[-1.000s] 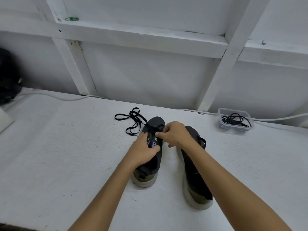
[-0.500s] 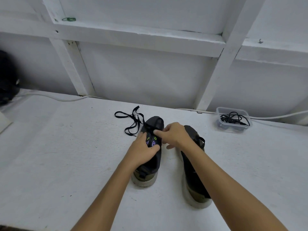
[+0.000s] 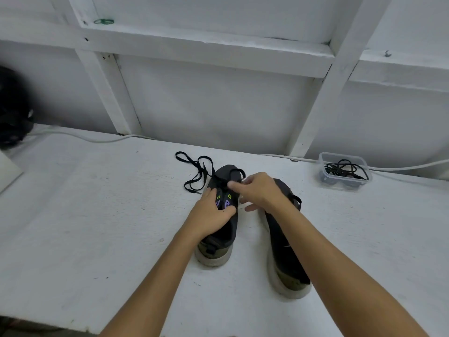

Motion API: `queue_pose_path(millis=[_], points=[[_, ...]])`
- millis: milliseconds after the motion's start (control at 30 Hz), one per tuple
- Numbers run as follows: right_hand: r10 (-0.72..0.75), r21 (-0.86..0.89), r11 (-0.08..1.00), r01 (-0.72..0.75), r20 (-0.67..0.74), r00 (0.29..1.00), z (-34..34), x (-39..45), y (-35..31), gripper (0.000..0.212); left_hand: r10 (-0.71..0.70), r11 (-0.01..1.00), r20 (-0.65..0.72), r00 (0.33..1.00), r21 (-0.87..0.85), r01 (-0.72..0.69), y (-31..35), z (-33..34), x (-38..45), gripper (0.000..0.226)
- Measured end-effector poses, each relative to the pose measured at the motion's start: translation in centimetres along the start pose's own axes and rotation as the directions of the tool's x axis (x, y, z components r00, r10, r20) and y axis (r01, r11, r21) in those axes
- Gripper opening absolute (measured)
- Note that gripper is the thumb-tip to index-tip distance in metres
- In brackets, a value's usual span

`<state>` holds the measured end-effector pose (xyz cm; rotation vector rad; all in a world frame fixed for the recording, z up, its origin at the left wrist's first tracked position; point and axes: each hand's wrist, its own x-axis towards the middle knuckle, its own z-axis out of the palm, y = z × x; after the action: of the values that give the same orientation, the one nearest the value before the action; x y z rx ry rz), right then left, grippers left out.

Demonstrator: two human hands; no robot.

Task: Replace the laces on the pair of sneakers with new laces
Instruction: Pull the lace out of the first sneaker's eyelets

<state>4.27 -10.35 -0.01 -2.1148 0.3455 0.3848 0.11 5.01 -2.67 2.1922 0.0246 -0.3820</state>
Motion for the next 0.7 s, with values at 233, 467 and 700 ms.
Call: queue_pose_path(millis=[233,467,700], points=[[-0.185,0.002,0.980,0.201,-0.379,0.907,-0.5,2.5,0.3,0.019,-0.007,1.000,0.012,1.000,-0.011,0.007,-0.1,0.0,0.0,0.032],[-0.014,-0.050,0.999,0.014,-0.011,1.000,-1.2,0.0,-0.2,0.033,-0.013,1.000,0.005,1.000,-0.003,0.013,-0.2,0.1,0.1,0.042],[-0.174,-0.030,0.985,0.171,-0.153,0.973,0.1,1.3,0.3,0.021,0.005,1.000,-0.008,1.000,-0.017,-0.005,-0.3,0.0,0.1,0.035]])
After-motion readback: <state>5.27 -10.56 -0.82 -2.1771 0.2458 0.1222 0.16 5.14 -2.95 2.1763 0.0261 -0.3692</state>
